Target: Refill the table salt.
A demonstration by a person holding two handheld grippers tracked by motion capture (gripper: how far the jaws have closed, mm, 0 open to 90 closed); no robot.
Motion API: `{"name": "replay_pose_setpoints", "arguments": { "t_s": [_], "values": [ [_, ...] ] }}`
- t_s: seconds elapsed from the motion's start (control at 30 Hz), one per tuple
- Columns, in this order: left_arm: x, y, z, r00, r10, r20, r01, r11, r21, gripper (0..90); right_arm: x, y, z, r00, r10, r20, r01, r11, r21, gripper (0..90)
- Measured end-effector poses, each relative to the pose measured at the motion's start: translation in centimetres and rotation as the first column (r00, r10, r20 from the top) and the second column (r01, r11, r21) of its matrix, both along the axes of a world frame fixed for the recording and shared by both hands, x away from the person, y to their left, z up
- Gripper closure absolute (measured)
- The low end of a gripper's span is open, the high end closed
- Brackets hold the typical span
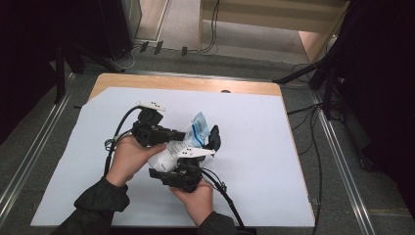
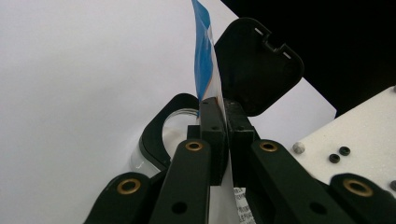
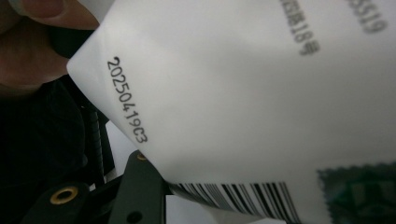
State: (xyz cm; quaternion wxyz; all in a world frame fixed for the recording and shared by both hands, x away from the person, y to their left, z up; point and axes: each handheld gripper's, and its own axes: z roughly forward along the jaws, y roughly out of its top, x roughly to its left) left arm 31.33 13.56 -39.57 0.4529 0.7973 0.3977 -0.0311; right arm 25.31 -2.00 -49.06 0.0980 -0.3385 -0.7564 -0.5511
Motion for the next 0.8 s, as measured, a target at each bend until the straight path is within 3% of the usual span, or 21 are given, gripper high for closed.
{"name": "replay_pose_setpoints", "arguments": {
  "t_s": [0.37,0.63,0.8],
  "values": [
    [0.06,0.13,0.01,0.9999,0.011,0.0,-0.011,0.9999,-0.005,89.8,0.15,-0.03,0.16,0.9999,0.009,-0.009,-0.009,1.0,-0.004,63.6],
    [0.14,-0.02,-0.24,0.9999,0.015,-0.001,-0.015,0.9999,-0.008,89.3,0.56,-0.11,-0.07,0.9986,0.026,-0.046,-0.026,1.0,0.001,62.3],
    [0.16,-0.12,-0.37,0.9998,0.02,-0.001,-0.02,0.9997,-0.014,89.5,0.57,-0.13,-0.08,0.9989,0.022,-0.041,-0.022,1.0,-0.01,62.1]
  ]
}}
